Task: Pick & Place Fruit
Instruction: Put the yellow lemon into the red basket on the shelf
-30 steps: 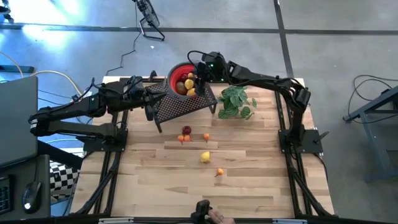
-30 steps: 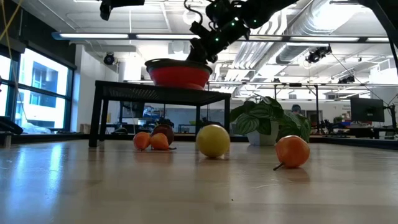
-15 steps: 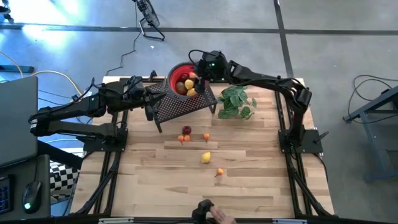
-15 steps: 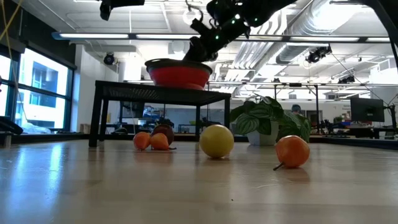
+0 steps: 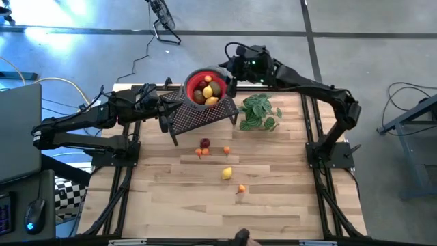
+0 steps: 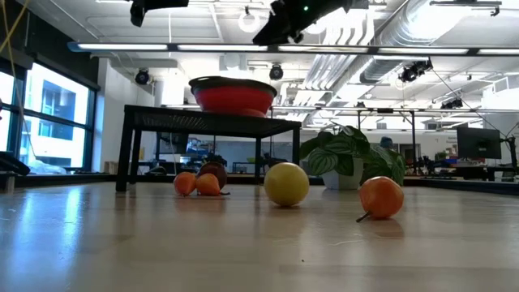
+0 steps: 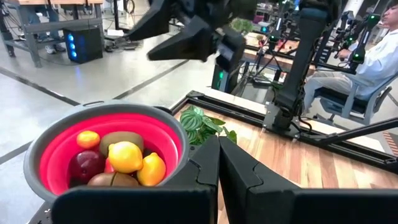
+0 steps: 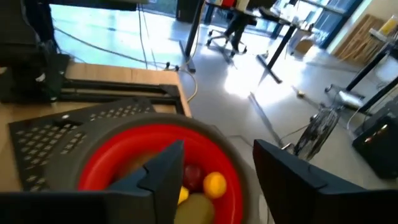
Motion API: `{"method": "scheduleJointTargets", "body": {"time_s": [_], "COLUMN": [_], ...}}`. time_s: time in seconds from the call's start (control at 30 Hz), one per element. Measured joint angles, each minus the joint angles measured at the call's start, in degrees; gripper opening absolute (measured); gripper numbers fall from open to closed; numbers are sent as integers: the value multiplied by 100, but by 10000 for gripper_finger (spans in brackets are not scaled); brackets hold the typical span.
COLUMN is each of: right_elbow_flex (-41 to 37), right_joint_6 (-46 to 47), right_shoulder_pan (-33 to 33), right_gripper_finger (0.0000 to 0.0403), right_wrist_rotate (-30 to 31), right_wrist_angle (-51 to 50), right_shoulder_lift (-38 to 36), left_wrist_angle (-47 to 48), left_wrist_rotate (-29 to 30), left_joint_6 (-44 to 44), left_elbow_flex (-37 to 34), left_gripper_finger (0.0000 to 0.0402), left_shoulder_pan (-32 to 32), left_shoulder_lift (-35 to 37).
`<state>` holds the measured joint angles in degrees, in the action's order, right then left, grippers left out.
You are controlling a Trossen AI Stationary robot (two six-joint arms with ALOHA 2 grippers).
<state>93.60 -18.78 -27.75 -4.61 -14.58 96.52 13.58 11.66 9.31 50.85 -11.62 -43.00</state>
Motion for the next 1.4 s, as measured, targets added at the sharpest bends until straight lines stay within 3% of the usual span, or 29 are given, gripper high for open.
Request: {"method": "scheduleJointTargets", "body": {"time_s": [0.4,0.67,0.93,1.13,1.4], "right_elbow_flex": [0,0,-79,-618,-1493], "right_joint_6": [803,996,1259,1651,2164], "right_shoulder_pan": [227,866,1602,1993,2438], "right_gripper_finger": [104,13,3,2,2], "right_wrist_rotate": [-174,45,255,338,558], "right_wrist_angle": [-2245,-3149,-3052,-2771,-2313], "right_shoulder_lift": [-362,-357,-559,-772,-1163], "left_wrist_angle": [10,9,16,247,515], "left_wrist_rotate": [-22,-77,-107,-111,-116], "left_joint_6": [2,19,19,52,769], "left_elbow_flex": [0,0,0,2,2], "left_gripper_finger": [0,0,0,0,0], "left_shoulder_pan": [0,0,0,0,2], "left_shoulder_lift": [-1,-1,-1,-1,-3]}}
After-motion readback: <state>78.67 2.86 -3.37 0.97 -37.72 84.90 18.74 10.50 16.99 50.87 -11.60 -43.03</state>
